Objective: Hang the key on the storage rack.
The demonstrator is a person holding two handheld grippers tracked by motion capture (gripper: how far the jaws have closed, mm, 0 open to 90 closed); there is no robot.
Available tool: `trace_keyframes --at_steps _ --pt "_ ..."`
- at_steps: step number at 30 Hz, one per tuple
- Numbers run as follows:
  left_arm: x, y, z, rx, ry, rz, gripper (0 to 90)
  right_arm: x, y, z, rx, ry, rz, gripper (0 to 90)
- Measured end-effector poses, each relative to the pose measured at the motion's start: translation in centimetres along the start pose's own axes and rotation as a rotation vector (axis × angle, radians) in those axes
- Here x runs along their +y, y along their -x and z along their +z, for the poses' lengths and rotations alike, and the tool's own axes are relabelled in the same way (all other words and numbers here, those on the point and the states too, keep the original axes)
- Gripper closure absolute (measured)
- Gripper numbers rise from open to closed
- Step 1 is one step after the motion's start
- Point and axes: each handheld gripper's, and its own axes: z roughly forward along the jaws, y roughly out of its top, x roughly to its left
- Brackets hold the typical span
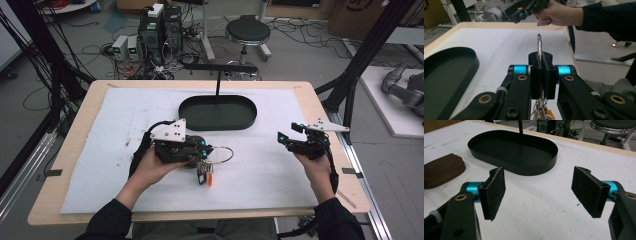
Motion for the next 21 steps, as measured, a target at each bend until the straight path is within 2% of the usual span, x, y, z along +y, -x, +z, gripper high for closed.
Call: trace_keyframes --at_steps 4,11,21 --pt "1.0 -0.4 -0.8 0.037 0.029 0.016 86.4 0.0 -0.1 0.0 0.0 -0.003 0.004 27.9" --pt "2.6 -1.5 -1.9 0.089 0.076 0.023 86.3 0.0 0.0 0.0 -0.002 0.002 0.002 28.0" --pt "3.6 -4.1 -3.4 0.176 0.102 -0.009 86.4 0.0 0.1 0.1 -0.002 0.001 0.007 27.9"
